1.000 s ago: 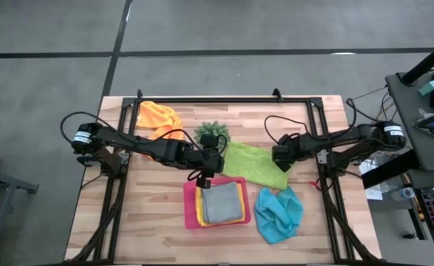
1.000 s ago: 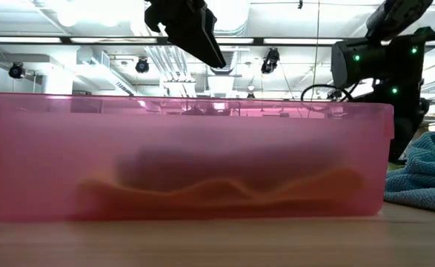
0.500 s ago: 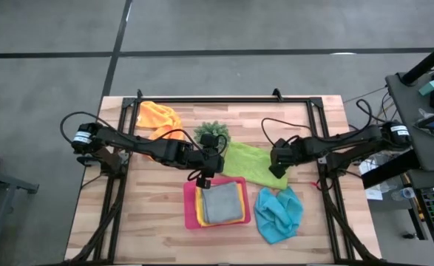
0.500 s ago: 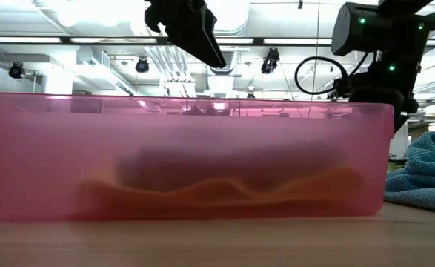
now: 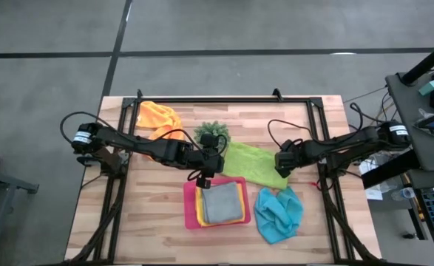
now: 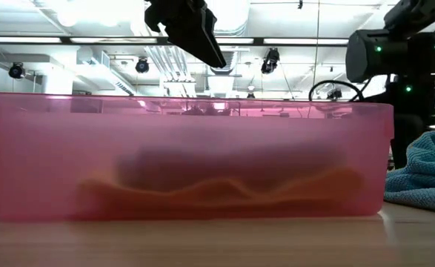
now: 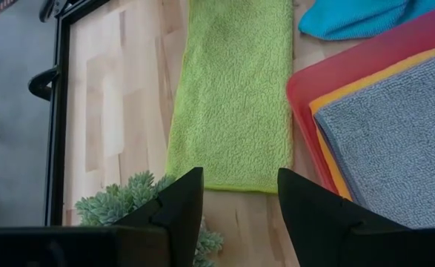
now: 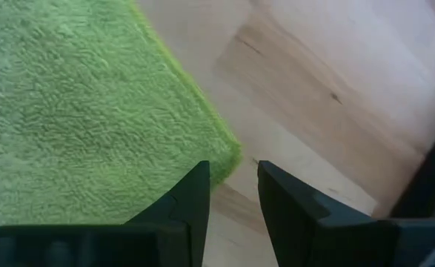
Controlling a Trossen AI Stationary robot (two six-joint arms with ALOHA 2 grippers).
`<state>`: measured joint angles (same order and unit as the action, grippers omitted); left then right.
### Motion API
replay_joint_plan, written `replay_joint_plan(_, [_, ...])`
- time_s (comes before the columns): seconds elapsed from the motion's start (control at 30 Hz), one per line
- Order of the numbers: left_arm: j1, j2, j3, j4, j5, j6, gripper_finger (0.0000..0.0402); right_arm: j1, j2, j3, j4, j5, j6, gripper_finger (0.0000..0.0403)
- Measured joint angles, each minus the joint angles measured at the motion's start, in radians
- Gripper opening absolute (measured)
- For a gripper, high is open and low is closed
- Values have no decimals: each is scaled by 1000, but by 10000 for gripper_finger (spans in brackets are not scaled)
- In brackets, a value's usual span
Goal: Fold microfiber towels
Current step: Fold the green microfiber cloth
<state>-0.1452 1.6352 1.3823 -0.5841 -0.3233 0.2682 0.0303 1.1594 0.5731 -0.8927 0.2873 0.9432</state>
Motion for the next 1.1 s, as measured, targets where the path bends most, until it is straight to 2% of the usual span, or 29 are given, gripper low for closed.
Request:
replay_joint_plan(0.13, [0,0,0,1,0,0,159,0,-19,30,-2,-6,7,107])
replay_joint_plan(0.23, [0,0,0,0,0,0,159,0,-43,50,-16,-62,21,118])
replay_joint_plan(0.33, [1,0,0,0,0,-1,159,7,-86,53,-23,-136,64,141])
replay_joint_plan(0.43, [-1,0,-5,0,-5,-2,159,43,-135,53,-23,-167,131,173])
replay_joint_plan(0.6, [-6,0,-31,0,-56,-1,159,124,-211,41,8,-164,315,227])
replay_joint_plan(0.77, [-8,-1,-66,-2,-79,-1,159,195,-230,-4,77,-164,456,265])
replay_joint_plan(1.1, [-28,-41,-77,-11,-86,-1,159,230,-199,-147,255,-143,586,295])
